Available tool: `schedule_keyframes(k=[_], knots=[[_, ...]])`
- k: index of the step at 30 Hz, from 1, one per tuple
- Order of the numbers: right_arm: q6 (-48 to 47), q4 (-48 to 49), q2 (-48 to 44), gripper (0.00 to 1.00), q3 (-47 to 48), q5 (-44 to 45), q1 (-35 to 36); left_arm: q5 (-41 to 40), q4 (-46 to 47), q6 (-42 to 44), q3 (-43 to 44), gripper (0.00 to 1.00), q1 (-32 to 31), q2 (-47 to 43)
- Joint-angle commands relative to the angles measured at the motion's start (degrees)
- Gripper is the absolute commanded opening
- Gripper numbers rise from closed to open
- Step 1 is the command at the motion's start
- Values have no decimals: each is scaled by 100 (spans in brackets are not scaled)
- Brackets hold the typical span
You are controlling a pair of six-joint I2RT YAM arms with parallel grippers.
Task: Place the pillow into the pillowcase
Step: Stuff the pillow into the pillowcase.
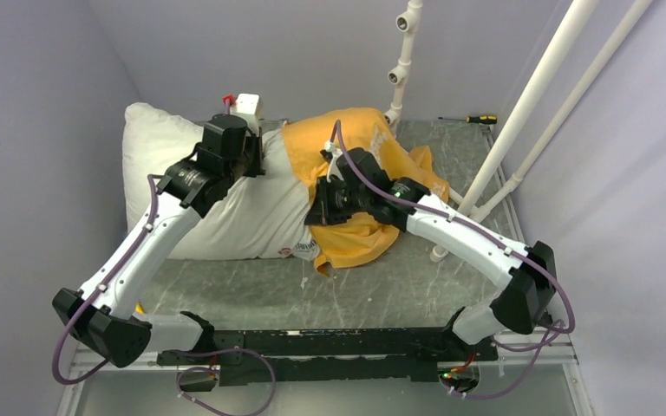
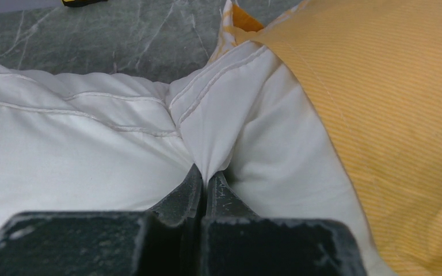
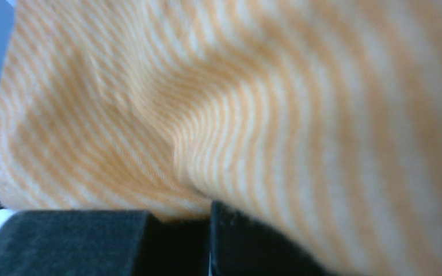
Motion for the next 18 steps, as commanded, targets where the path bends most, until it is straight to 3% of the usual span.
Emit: schedule_keyframes(k=[1, 2, 5, 6, 10, 12, 15, 18], knots=[[572, 1924, -4, 0, 1068, -842, -307, 844, 293, -155, 175, 0, -318, 149], [570, 1793, -1, 0, 1078, -791, -406, 808, 200, 7, 287, 4, -313, 240], [745, 1600, -19, 0, 872, -830, -820, 420, -157, 600, 826, 63, -316, 454], [776, 1558, 11, 0, 796, -910, -996, 315, -252, 796, 1023, 71, -318, 473], [723, 1203, 231, 0, 623, -995, -1291, 192, -483, 1714, 1543, 86, -316, 367], [691, 1195, 302, 0, 501, -988, -1336, 369, -676, 1870, 1513, 87, -314, 266], [597, 1066, 379, 0, 395, -878, -1348, 867, -975, 1544, 983, 86, -309, 106], [569, 1052, 379, 0, 248, -833, -1348, 1527, -941, 557, 111, 86, -159, -85]])
